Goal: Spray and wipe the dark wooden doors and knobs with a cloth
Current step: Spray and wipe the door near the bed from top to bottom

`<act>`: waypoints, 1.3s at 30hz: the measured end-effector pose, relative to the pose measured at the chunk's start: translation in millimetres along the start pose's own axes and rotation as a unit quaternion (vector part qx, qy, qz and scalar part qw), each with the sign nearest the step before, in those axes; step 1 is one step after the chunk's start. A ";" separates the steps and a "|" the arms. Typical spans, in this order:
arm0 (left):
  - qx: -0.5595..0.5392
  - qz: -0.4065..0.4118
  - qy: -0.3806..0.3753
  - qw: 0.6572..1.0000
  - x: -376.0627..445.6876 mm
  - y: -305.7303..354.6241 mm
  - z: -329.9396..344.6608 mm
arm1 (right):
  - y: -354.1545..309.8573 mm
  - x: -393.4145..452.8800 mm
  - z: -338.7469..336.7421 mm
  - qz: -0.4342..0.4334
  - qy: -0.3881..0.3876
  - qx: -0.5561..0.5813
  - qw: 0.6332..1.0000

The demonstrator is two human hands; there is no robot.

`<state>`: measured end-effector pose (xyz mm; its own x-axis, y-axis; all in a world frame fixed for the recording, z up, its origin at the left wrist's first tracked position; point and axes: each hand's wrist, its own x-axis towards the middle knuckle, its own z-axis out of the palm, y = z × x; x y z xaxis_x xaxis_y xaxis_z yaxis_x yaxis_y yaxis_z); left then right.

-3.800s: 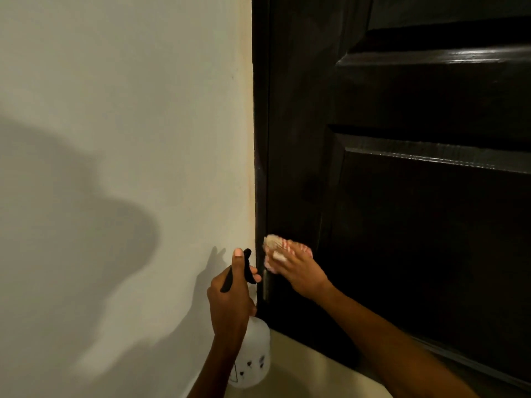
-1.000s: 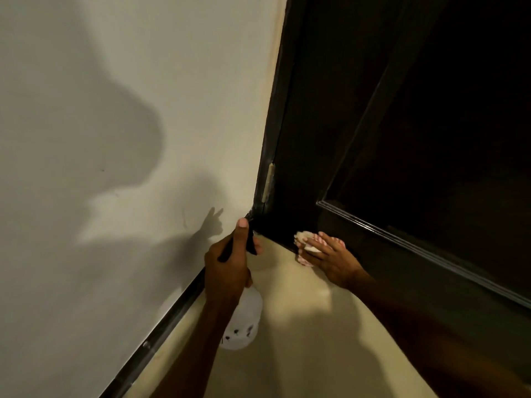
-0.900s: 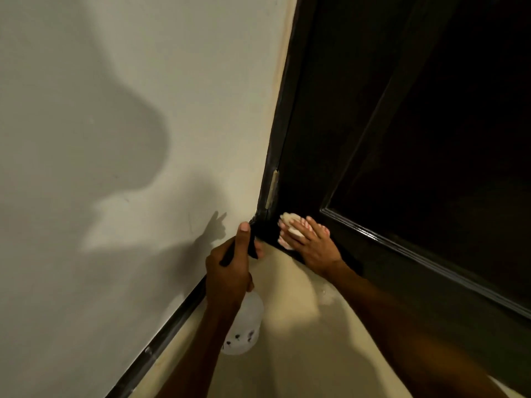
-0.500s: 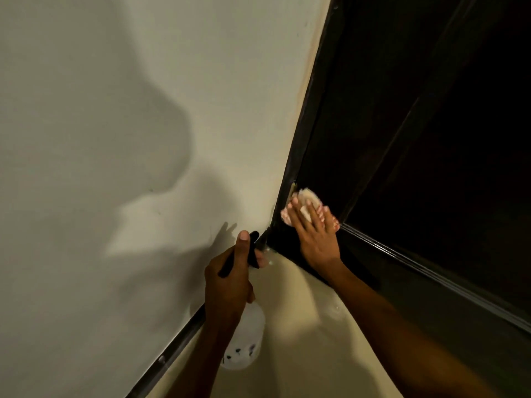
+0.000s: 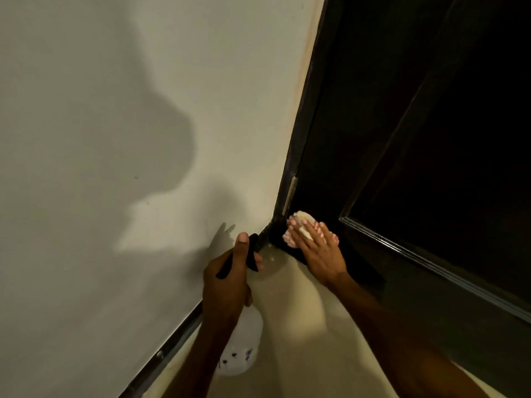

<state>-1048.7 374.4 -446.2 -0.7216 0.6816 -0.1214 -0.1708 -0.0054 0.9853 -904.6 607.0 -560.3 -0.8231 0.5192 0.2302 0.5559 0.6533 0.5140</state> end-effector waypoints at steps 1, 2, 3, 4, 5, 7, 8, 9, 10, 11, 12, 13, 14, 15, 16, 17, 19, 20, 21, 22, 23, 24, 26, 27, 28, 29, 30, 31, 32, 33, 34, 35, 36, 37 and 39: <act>0.005 0.002 -0.003 1.000 0.8 -1.9 2.6 | 5.6 -1.2 -2.5 0.013 0.026 0.009 1.000; 0.007 0.005 -0.006 1.000 1.4 -3.9 6.6 | 9.8 0.3 -7.1 0.030 0.050 0.020 0.998; 0.008 0.005 -0.009 1.000 1.4 -5.0 10.3 | 11.7 7.1 -14.3 0.052 0.074 0.031 0.995; 0.008 0.005 -0.011 1.000 1.5 -5.9 14.7 | 11.5 16.8 -20.1 0.076 0.094 0.041 0.992; 0.010 0.003 -0.013 1.000 1.1 -6.1 18.3 | 9.1 25.7 -25.0 0.097 0.104 0.048 0.989; 0.015 -0.001 -0.015 1.000 1.3 -7.8 25.0 | -1.1 35.3 -21.9 0.111 0.092 0.057 0.988; 0.018 -0.005 -0.016 1.000 0.2 -8.8 26.8 | -7.9 32.7 -15.2 0.112 0.074 0.055 0.989; 0.021 -0.007 -0.020 1.000 0.1 -8.9 28.2 | -14.2 28.2 -6.1 0.111 0.047 0.055 0.991; 0.024 -0.008 -0.025 0.999 -0.2 -9.2 28.1 | -20.9 22.8 3.4 0.097 0.017 0.047 0.994; 0.027 -0.009 -0.027 0.999 -0.6 -9.5 27.0 | -28.3 17.4 13.0 0.066 -0.028 0.027 0.997; 0.030 -0.008 -0.027 0.999 0.0 -9.9 24.9 | -37.5 12.8 22.9 0.025 -0.078 0.013 0.997; 0.031 -0.007 -0.028 0.999 0.8 -10.4 22.9 | -45.8 9.5 29.4 -0.009 -0.132 0.010 0.991; 0.027 -0.007 -0.028 0.999 1.9 -11.8 20.5 | -52.0 7.4 34.7 -0.033 -0.173 0.006 0.984; 0.024 -0.009 -0.028 0.999 3.1 -13.4 17.8 | -54.7 7.3 36.1 -0.043 -0.195 -0.006 0.980; 0.024 -0.010 -0.026 0.999 4.6 -15.3 15.1 | -55.7 8.0 38.0 -0.047 -0.197 -0.016 0.979; 0.025 -0.010 -0.023 0.999 7.2 -17.6 12.6 | -55.9 10.1 38.4 -0.053 -0.190 -0.023 0.980; 0.033 -0.009 -0.018 0.999 11.7 -20.8 12.3 | -51.7 12.2 36.7 -0.066 -0.178 -0.019 0.982; 0.036 -0.009 -0.018 0.999 12.7 -21.8 14.2 | -48.7 12.4 35.8 -0.078 -0.179 -0.019 0.981; 0.037 -0.007 -0.020 0.999 13.0 -22.6 17.3 | -45.2 11.8 34.6 -0.085 -0.174 -0.020 0.981; 0.036 -0.006 -0.022 0.999 11.6 -23.5 22.0 | -40.5 9.9 35.4 -0.089 -0.156 -0.015 0.984; 0.033 -0.007 -0.023 0.999 10.5 -24.7 26.5 | -35.3 9.3 33.7 -0.095 -0.147 -0.011 0.984; 0.033 -0.010 -0.022 0.999 8.6 -26.7 31.8 | -28.7 6.9 31.9 -0.103 -0.153 -0.009 0.983; 0.036 -0.014 -0.013 0.999 7.7 -32.2 40.5 | -15.3 0.7 31.3 -0.119 -0.135 -0.015 0.984; 0.035 -0.017 -0.010 0.999 5.8 -37.3 46.4 | -6.3 -8.1 32.0 -0.116 -0.128 -0.026 0.985; 0.030 -0.016 -0.002 0.999 6.2 -42.2 49.4 | -0.3 -13.6 31.0 -0.119 -0.116 -0.045 0.985; 0.027 -0.014 0.002 1.000 4.5 -46.8 55.2 | 7.2 -22.9 30.9 -0.118 -0.103 -0.062 0.986; 0.027 -0.011 0.005 1.000 2.9 -51.7 61.1 | 14.2 -32.0 29.3 -0.116 -0.091 -0.069 0.987; 0.029 -0.008 0.004 1.000 1.5 -55.5 66.0 | 21.4 -38.5 25.2 -0.109 -0.087 -0.072 0.988; 0.033 -0.006 0.001 0.999 -1.4 -58.5 74.4 | 32.2 -47.3 22.7 -0.096 -0.077 -0.071 0.990; 0.033 -0.007 -0.001 0.999 -2.8 -60.9 80.4 | 42.0 -53.0 17.3 -0.085 -0.062 -0.066 0.992; 0.032 -0.008 0.000 0.999 -4.2 -63.7 86.7 | 52.9 -59.7 11.5 -0.076 -0.044 -0.058 0.994; 0.032 -0.009 -0.002 0.999 -5.1 -67.1 92.0 | 63.5 -68.0 6.8 -0.064 -0.027 -0.055 0.996; 0.032 -0.009 -0.005 0.999 -5.7 -70.5 96.5 | 73.5 -79.2 1.7 -0.051 -0.012 -0.049 0.997; 0.034 -0.010 -0.010 0.999 -6.7 -74.5 101.0 | 84.0 -94.7 -0.8 -0.039 0.002 -0.049 0.998; 0.036 -0.013 -0.024 0.999 -8.3 -80.3 106.5 | 100.4 -126.8 -4.4 -0.021 0.022 -0.050 0.998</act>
<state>-957.5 447.1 -511.5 -0.6841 0.7154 -0.1426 -0.1392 0.0638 0.9882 -744.9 604.4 -534.2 -0.8510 0.4666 0.2407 0.5078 0.6148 0.6035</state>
